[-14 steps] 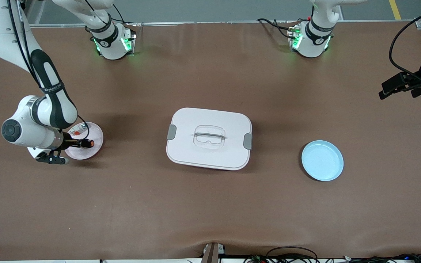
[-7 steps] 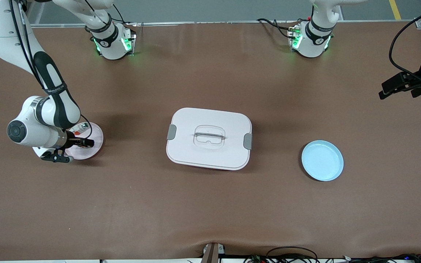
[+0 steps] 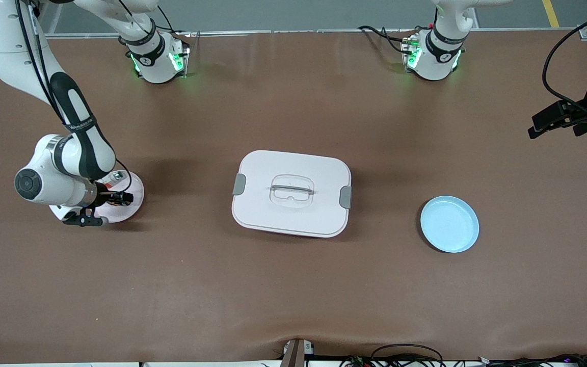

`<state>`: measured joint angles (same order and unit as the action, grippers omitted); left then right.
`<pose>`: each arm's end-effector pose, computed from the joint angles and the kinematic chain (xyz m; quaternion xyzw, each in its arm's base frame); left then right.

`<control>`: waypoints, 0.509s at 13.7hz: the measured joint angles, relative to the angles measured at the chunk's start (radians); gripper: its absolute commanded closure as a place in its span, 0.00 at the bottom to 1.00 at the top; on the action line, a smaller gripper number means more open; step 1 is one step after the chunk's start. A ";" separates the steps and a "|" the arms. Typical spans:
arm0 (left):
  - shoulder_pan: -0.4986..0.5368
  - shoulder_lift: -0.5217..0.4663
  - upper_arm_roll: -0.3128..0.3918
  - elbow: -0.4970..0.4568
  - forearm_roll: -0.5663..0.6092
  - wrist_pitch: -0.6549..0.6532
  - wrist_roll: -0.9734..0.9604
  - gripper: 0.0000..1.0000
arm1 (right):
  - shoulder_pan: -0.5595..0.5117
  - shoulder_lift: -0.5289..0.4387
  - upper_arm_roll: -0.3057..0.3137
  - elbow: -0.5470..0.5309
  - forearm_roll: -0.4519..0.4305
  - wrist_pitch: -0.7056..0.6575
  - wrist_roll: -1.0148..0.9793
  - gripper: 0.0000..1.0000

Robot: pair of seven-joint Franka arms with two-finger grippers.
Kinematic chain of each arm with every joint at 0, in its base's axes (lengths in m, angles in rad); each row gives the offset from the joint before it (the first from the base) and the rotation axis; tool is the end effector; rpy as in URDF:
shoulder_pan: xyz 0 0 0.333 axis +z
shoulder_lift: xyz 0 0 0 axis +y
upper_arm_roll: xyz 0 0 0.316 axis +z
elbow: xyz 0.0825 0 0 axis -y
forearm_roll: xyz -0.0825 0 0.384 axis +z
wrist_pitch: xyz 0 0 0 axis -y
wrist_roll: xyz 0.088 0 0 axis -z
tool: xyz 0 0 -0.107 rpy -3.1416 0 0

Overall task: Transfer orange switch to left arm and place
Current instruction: 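Close the right gripper on the orange switch, then lift the switch with the right gripper while the left gripper approaches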

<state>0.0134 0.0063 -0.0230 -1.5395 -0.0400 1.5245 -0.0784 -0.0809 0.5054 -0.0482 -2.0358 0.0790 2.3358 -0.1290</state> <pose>0.5519 -0.0097 0.6318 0.9992 0.0337 -0.0115 0.0196 0.5700 -0.0729 0.1769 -0.9943 0.0284 0.0993 0.0266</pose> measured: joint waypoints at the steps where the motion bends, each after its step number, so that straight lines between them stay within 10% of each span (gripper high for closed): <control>1: 0.000 0.000 0.000 0.000 0.000 0.000 0.000 0.00 | -0.002 0.000 -0.001 0.001 0.000 0.000 -0.003 1.00; 7: 0.000 0.000 0.000 0.000 0.000 0.000 0.000 0.00 | -0.003 0.000 -0.002 0.057 0.000 -0.110 -0.009 1.00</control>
<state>0.0134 0.0063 -0.0230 -1.5395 -0.0400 1.5245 -0.0784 -0.0836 0.5051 -0.0502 -1.9787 0.0790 2.2258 -0.1379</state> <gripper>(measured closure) 0.000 0.273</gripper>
